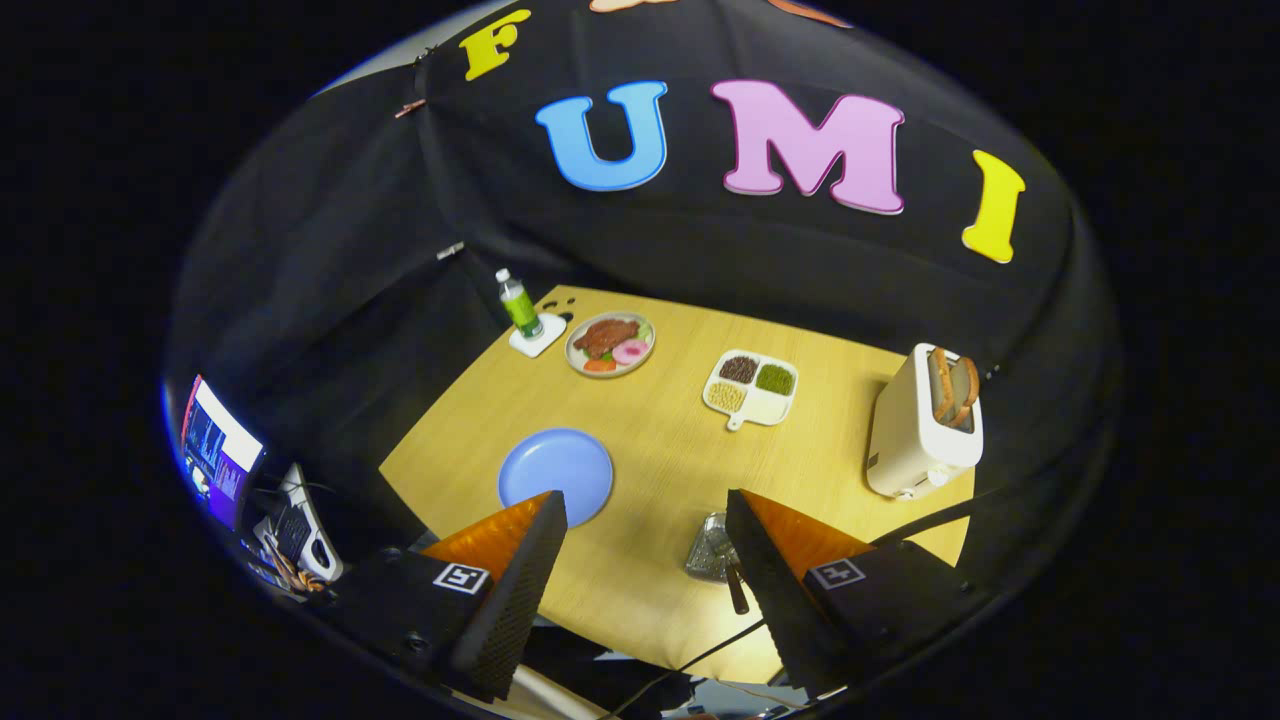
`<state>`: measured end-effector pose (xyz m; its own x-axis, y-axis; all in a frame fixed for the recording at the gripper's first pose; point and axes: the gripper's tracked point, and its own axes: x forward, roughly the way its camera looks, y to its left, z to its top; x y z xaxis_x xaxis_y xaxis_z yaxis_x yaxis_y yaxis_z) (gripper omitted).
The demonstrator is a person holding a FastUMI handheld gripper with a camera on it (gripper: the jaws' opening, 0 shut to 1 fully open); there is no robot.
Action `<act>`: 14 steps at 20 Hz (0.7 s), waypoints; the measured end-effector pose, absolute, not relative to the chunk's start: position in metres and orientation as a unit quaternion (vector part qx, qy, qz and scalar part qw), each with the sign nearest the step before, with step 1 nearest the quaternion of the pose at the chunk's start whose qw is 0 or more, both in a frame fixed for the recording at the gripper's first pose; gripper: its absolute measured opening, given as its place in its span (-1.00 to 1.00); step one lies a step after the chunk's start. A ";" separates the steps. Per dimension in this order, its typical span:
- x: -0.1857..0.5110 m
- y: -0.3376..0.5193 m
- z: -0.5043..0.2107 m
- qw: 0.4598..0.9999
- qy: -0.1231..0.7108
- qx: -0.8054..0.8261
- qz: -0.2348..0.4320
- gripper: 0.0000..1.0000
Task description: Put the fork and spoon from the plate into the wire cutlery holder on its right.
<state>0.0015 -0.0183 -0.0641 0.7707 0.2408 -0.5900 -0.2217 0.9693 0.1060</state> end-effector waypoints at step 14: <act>0.015 -0.057 0.045 0.997 0.056 0.025 -0.041 0.99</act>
<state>0.0151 -0.0570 0.0453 0.9903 -0.0790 -0.1147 0.0847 0.9953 0.0460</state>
